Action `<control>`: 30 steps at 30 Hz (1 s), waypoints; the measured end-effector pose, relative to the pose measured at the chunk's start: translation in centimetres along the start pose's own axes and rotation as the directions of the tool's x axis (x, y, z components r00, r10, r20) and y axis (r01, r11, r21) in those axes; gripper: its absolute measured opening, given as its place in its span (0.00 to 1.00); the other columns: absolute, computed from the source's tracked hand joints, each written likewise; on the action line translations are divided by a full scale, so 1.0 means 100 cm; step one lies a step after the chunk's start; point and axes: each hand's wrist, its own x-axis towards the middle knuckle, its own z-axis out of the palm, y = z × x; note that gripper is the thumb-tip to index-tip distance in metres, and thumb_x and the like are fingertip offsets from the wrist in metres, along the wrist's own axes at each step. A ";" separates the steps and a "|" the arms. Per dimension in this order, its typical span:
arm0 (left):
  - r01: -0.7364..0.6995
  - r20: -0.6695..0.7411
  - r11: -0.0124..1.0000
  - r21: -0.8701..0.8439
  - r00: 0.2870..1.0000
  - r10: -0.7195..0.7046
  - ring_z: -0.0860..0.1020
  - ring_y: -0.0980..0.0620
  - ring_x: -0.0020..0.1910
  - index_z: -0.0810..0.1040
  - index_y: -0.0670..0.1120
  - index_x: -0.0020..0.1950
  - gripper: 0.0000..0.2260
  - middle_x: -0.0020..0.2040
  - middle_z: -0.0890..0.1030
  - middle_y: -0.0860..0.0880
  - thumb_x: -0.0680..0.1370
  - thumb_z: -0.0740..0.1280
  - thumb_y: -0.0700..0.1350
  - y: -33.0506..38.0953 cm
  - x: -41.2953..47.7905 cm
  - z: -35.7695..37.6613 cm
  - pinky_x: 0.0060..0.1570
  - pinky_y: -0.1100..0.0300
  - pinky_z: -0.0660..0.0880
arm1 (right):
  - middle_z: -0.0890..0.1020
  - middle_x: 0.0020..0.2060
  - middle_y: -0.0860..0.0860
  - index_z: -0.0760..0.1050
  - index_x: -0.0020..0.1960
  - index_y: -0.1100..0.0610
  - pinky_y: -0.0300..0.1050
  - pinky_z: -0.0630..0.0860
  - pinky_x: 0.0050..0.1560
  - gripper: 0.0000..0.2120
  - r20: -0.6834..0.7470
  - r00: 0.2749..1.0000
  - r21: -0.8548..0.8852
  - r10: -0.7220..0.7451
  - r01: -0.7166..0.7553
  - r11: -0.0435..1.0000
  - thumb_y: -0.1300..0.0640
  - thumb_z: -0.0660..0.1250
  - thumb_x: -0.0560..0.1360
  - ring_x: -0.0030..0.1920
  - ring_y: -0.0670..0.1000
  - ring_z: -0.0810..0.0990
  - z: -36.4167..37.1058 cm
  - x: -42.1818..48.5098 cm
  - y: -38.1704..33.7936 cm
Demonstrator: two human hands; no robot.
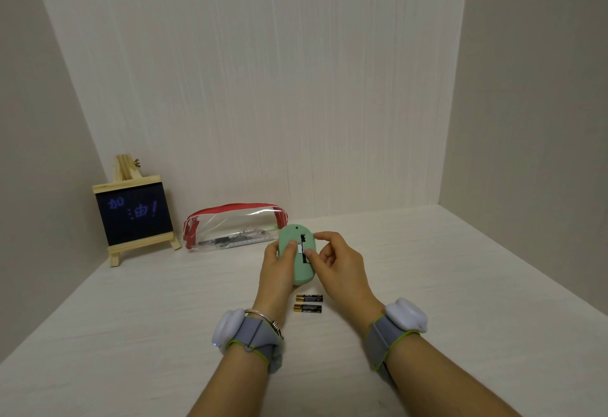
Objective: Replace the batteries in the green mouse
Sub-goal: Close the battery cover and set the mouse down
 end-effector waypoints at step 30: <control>-0.023 0.080 1.000 -0.001 0.997 0.023 0.79 0.48 0.49 0.68 0.47 0.66 0.19 0.56 0.77 0.44 0.77 0.67 0.43 0.000 -0.003 0.000 0.51 0.50 0.80 | 0.71 0.26 0.47 0.73 0.51 0.48 0.39 0.71 0.34 0.05 0.005 0.999 0.054 0.040 -0.040 0.998 0.54 0.65 0.75 0.28 0.43 0.71 -0.001 0.000 0.001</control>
